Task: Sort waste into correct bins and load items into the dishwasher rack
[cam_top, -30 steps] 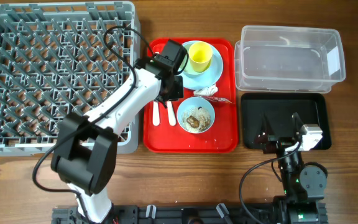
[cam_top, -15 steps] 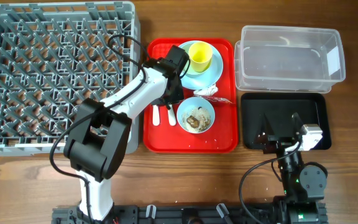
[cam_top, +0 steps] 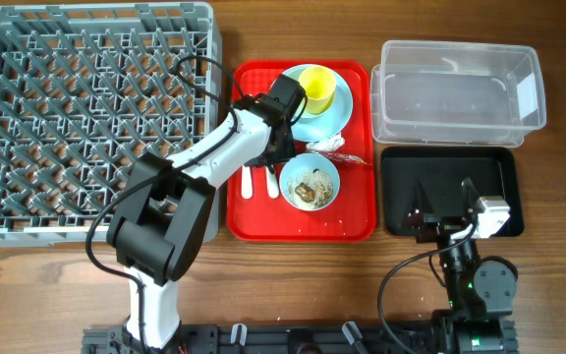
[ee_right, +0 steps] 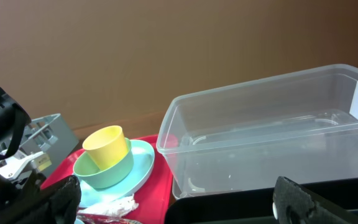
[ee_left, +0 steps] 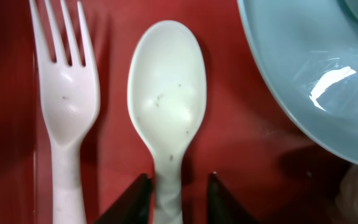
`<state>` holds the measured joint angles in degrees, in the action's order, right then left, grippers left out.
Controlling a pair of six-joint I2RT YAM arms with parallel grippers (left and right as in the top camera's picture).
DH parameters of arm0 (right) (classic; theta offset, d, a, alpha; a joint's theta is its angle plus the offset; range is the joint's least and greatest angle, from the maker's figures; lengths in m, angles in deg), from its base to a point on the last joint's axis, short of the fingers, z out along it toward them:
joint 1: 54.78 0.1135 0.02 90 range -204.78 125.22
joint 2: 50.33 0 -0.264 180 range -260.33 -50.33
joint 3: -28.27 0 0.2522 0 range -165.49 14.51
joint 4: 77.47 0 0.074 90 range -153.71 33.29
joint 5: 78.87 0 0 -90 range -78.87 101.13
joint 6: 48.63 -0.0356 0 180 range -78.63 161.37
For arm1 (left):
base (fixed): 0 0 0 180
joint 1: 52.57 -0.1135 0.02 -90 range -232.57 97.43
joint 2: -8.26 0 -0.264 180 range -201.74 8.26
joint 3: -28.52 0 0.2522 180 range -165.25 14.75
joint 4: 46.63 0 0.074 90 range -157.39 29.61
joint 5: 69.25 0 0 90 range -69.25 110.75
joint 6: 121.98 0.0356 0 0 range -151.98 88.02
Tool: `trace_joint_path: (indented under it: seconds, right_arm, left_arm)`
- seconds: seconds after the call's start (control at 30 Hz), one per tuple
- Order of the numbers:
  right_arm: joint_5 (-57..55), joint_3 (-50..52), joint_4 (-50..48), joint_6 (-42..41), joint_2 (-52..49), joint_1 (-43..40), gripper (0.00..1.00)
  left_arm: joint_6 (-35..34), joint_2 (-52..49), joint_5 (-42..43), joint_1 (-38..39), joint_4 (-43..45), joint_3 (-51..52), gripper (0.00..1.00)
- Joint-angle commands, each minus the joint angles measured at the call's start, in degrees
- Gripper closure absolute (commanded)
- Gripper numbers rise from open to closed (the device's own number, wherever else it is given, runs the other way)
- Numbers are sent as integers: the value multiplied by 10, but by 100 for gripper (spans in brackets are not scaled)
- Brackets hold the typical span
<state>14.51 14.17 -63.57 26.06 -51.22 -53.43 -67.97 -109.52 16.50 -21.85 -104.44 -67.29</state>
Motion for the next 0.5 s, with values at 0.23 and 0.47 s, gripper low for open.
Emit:
trace_joint_path:
  seconds: [0.23, 0.47]
  right_arm:
    - [-3, 0, -2, 1, 3, 1, 0]
    - [-3, 0, -2, 1, 3, 1, 0]
  left_arm:
    - [-5, -30, -33, 2, 9, 5, 81]
    - [-5, -38, -33, 2, 12, 5, 92]
